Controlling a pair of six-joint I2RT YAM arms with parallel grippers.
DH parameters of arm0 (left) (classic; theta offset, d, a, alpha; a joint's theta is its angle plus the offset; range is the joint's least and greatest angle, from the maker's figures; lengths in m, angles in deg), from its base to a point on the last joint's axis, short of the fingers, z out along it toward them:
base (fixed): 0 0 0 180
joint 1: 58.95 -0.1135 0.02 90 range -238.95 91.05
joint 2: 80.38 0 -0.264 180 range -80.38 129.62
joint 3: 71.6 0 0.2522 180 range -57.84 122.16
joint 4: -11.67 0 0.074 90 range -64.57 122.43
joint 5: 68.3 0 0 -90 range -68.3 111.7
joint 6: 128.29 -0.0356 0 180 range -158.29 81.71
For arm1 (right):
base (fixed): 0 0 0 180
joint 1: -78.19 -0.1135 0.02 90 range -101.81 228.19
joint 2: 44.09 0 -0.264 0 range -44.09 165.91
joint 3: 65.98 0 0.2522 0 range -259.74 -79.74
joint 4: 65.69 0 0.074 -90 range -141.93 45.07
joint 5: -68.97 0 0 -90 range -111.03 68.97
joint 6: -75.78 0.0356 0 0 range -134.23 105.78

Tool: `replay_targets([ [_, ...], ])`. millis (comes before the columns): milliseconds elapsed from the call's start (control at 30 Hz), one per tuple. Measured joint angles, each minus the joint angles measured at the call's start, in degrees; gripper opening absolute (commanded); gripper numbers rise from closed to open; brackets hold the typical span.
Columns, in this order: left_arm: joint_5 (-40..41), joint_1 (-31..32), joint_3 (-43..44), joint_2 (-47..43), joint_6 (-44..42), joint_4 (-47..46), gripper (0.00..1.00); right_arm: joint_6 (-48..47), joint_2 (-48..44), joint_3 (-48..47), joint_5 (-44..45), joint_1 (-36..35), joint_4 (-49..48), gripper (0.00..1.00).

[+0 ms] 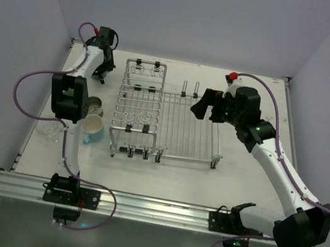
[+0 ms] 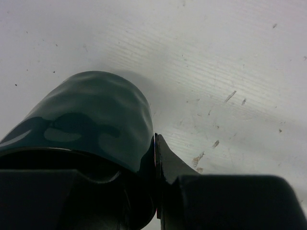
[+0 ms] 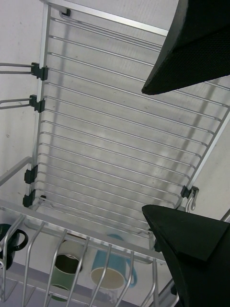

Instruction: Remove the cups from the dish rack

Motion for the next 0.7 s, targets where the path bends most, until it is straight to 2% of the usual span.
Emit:
replay_targets([
  [567, 0.0, 0.0, 3.9, 3.9, 0.6, 7.1, 0.0, 0.0, 0.0, 0.0, 0.0, 0.0, 0.0, 0.99],
  [700, -0.1, 0.0, 4.6, 5.2, 0.6, 7.4, 0.04, 0.0, -0.2, 0.0, 0.0, 0.0, 0.0, 0.99],
])
